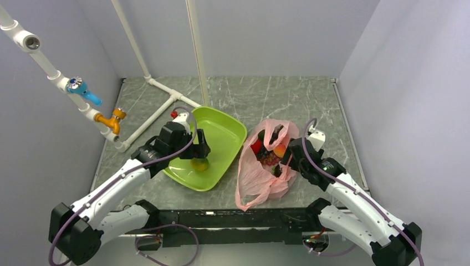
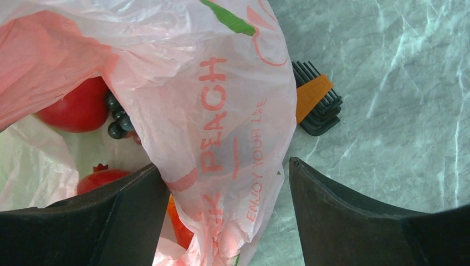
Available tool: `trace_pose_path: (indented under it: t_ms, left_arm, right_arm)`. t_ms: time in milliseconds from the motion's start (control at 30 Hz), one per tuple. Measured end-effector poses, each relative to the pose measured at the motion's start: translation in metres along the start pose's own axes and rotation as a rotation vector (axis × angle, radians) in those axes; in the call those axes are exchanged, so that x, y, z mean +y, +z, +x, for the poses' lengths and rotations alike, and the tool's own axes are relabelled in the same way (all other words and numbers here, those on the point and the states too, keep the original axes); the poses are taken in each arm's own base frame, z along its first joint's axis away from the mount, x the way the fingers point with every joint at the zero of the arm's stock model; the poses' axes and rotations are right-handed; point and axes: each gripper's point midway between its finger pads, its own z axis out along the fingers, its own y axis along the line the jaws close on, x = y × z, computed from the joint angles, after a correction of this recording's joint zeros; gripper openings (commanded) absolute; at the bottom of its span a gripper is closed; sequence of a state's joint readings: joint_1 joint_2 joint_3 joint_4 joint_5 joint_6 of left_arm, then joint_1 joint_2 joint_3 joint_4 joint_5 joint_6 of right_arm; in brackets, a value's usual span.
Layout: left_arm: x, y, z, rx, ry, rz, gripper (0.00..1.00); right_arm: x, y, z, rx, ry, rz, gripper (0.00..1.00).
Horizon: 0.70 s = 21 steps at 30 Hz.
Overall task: Take the fake fruits out of the plastic bag
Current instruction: Place the fake fruit in the bin, then take out the fake fruit from the plastic bag.
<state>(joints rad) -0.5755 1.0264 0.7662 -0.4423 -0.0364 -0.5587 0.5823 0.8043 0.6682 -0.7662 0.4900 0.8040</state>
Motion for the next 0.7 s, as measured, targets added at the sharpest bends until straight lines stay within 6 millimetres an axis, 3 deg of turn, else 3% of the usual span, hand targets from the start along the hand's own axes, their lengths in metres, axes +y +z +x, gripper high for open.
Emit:
trace_pose_path:
  t_ms: [67,233,333,500,567,700]
  left_arm:
    - [-0.007,-0.008,-0.003,-0.011,-0.004,0.04,0.94]
    - [-0.048,-0.03,-0.012,-0.04,-0.017,0.256,0.84]
    - [-0.093,-0.049,-0.016,-0.089,-0.005,0.454,0.8]
    - [-0.171,-0.076,0.013,-0.076,0.083,0.715,0.77]
    - [-0.196,-0.074,0.028,-0.045,0.118,0.758,0.75]
    - [-0.235,-0.047,0.047,0.021,0.186,0.742,0.71]
  right_arm:
    - [-0.004,0.002,0.003,-0.006,0.009,0.007,0.72]
    - [-0.007,-0.002,-0.002,-0.049,0.047,-0.008,0.43]
    - [-0.006,-0.005,-0.007,-0.079,0.073,-0.025,0.27]
    - [-0.009,-0.004,-0.008,-0.091,0.082,-0.014,0.01]
    - [-0.01,-0.004,-0.007,-0.087,0.083,-0.011,0.0]
    - [-0.009,-0.006,-0.004,-0.076,0.093,-0.019,0.0]
